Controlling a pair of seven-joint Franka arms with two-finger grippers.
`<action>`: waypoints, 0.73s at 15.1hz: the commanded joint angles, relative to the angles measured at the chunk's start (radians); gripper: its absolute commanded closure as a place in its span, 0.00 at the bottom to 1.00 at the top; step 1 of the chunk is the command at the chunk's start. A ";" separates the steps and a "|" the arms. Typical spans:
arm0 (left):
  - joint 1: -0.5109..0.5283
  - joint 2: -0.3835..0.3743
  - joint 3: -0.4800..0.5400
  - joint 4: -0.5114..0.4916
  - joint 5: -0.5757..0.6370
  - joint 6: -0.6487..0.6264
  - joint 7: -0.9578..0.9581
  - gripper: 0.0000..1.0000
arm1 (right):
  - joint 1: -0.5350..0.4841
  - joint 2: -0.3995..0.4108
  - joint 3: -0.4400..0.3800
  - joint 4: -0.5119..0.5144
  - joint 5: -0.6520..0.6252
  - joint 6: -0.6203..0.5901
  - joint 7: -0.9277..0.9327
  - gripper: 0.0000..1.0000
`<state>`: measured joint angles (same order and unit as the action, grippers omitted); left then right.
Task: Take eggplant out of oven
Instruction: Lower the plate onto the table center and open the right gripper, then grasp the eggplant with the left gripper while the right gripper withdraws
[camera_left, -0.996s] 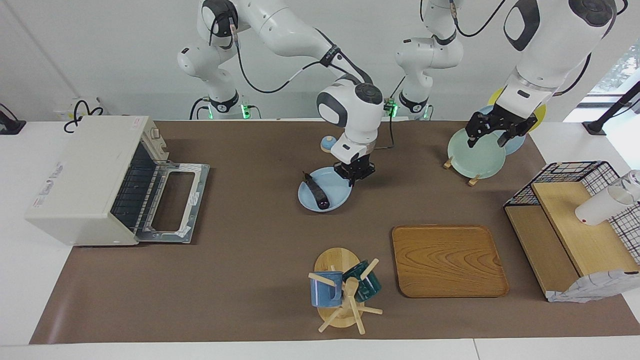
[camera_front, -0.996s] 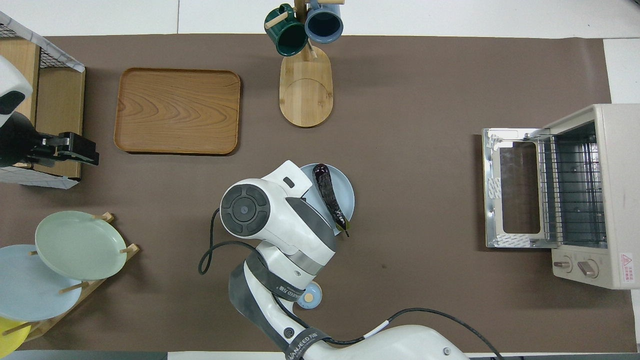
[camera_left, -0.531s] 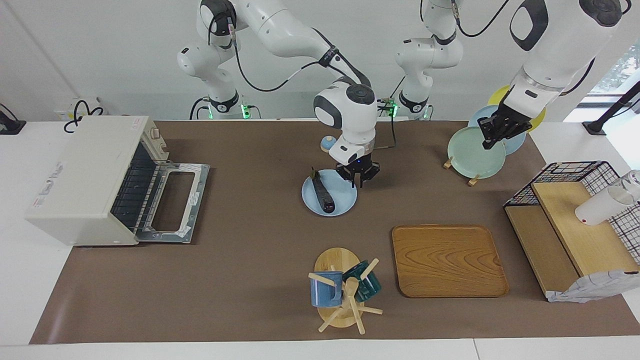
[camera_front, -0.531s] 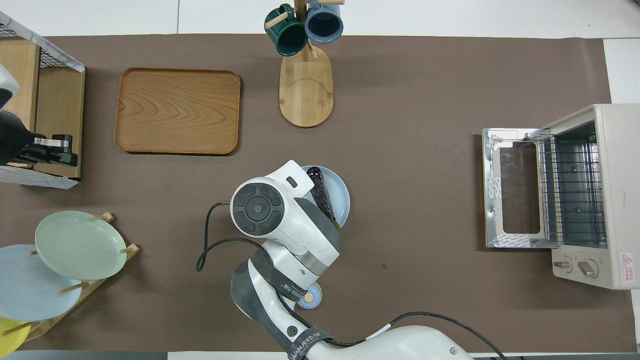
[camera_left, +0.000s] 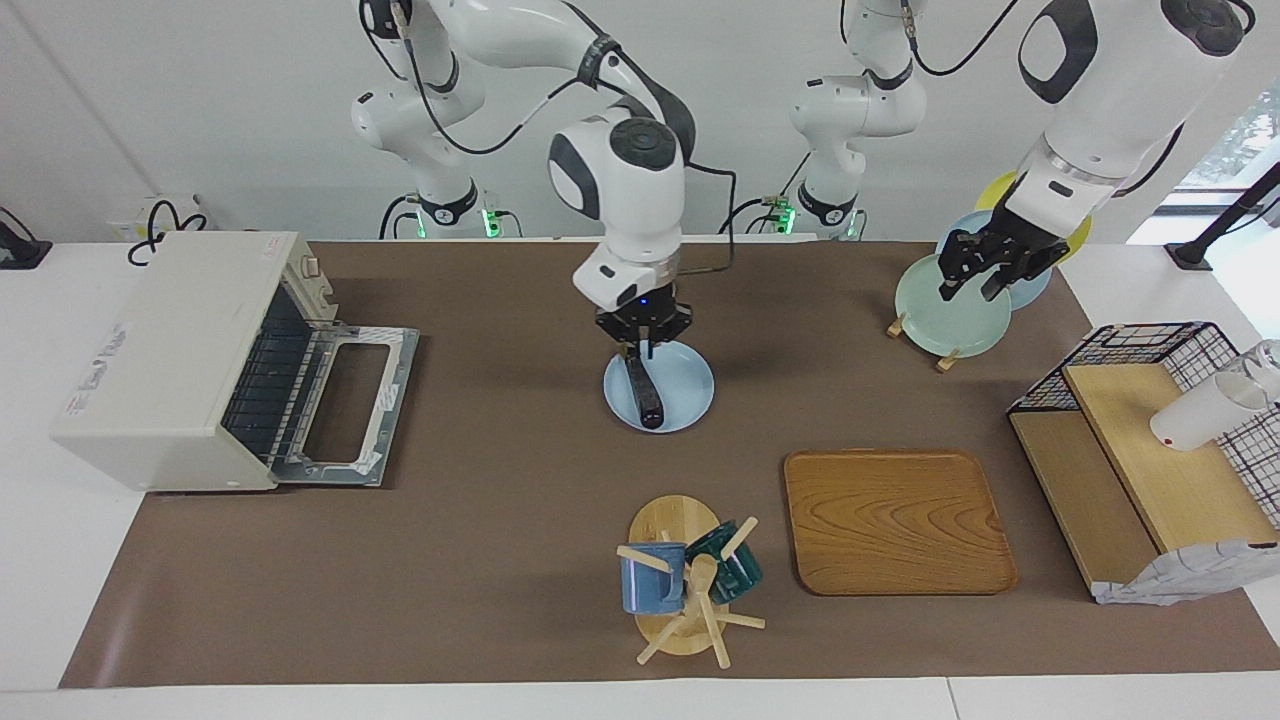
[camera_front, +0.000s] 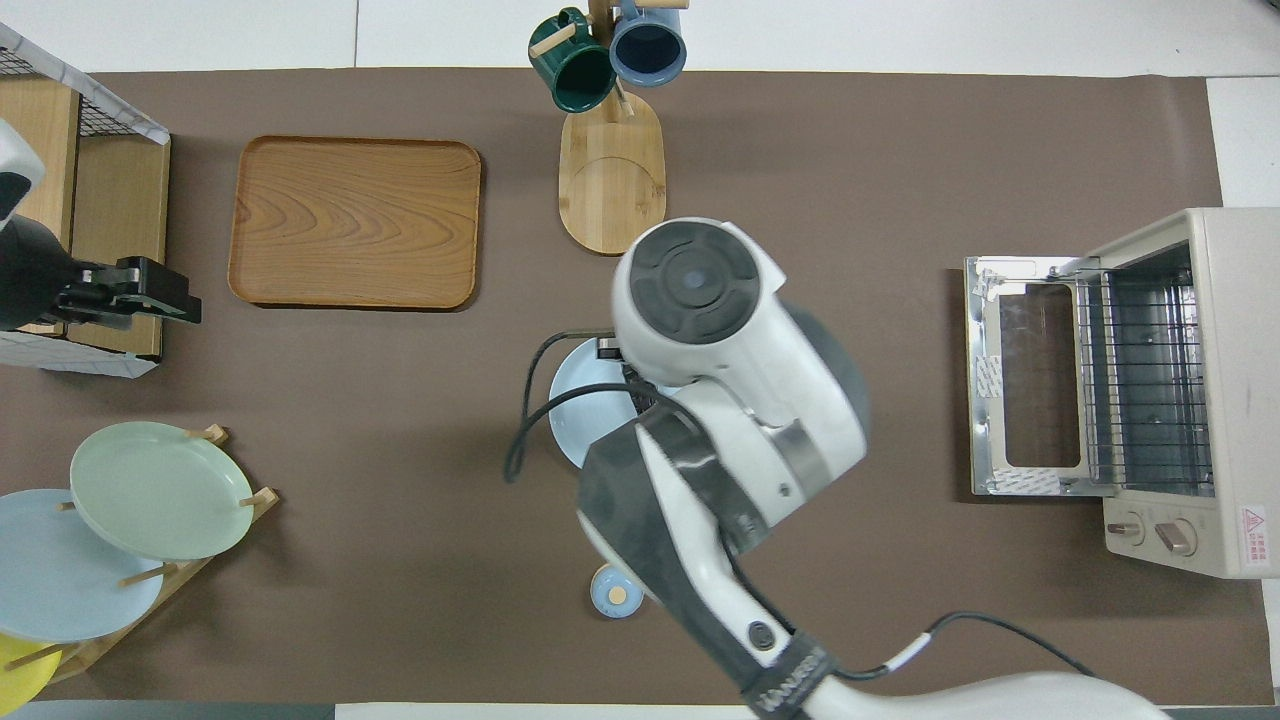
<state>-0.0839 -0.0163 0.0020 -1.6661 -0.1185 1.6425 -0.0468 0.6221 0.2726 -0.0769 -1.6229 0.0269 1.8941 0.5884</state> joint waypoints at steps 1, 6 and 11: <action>-0.011 -0.047 -0.005 -0.104 -0.068 0.092 -0.004 0.00 | -0.125 -0.094 0.014 -0.123 0.021 -0.050 -0.123 1.00; -0.222 -0.037 -0.022 -0.231 -0.090 0.314 -0.249 0.00 | -0.283 -0.208 0.012 -0.478 -0.145 0.183 -0.128 1.00; -0.502 0.151 -0.019 -0.280 -0.090 0.594 -0.490 0.00 | -0.415 -0.196 0.012 -0.598 -0.168 0.335 -0.223 1.00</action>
<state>-0.5014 0.0483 -0.0410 -1.9409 -0.1943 2.1436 -0.4832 0.2422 0.1092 -0.0797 -2.1783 -0.1257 2.2088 0.3844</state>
